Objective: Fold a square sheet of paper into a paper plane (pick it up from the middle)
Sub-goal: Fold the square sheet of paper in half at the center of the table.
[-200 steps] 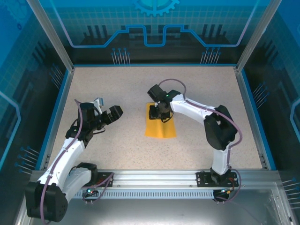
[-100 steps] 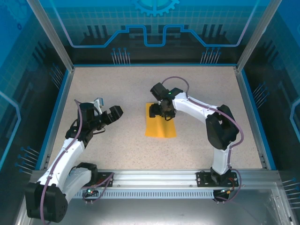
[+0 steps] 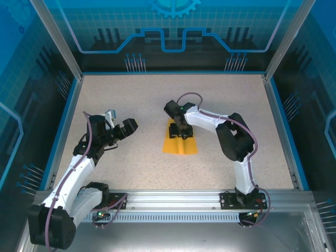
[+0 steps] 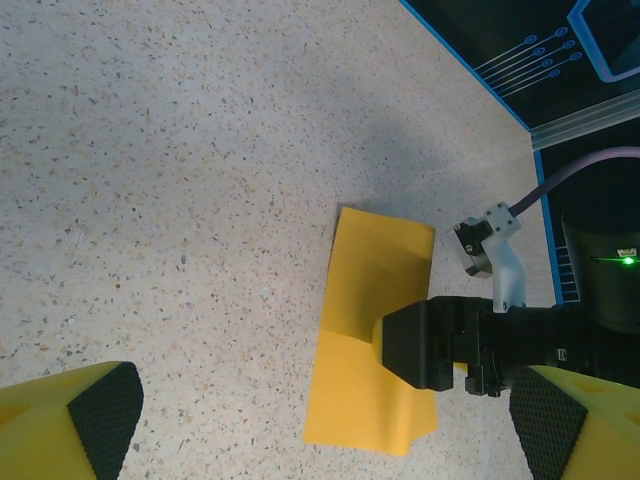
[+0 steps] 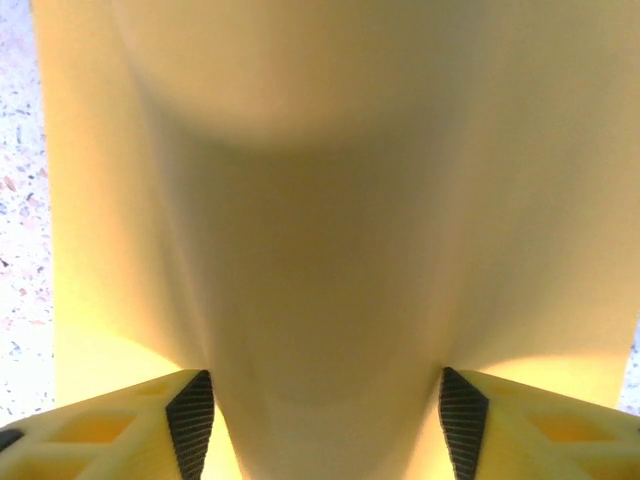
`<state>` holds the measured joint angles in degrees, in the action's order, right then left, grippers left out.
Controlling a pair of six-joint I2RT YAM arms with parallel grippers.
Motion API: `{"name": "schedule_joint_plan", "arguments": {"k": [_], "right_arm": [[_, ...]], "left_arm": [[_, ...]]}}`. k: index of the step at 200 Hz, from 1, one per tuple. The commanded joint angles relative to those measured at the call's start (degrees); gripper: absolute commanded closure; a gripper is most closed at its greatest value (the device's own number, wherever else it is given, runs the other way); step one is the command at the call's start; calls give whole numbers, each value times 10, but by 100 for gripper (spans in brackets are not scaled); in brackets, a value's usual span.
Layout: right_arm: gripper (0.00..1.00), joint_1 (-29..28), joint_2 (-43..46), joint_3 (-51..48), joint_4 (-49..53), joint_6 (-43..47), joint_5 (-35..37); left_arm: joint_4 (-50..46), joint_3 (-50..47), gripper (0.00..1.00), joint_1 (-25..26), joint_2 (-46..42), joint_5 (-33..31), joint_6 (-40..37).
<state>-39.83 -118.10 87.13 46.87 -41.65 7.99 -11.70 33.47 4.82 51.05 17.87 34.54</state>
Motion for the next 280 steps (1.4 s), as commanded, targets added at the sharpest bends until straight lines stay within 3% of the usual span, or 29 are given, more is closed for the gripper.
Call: {"name": "schedule_joint_plan", "arguments": {"k": [1,43,95,119,184,237,280], "right_arm": [[47,-5,7,12,6,-7,2],[68,-1,46,-4,7,-5,17],[72,10,97,-32,-13,-5,-9],[72,13,129,-45,-49,-3,-56],[72,44,194,-128,-256,-56,-273],[67,98,162,-228,-317,-67,-302],[54,131,152,-263,-298,-22,-313]], "left_arm": [[-9,-6,1,-5,-9,9,-1],[-7,-6,2,-5,-7,9,2],[-9,-6,1,-5,-7,9,1],[-10,-4,1,-5,-9,10,2],[-1,2,1,-4,-4,34,7],[28,16,1,5,46,114,10],[35,35,1,53,88,109,0]]}}
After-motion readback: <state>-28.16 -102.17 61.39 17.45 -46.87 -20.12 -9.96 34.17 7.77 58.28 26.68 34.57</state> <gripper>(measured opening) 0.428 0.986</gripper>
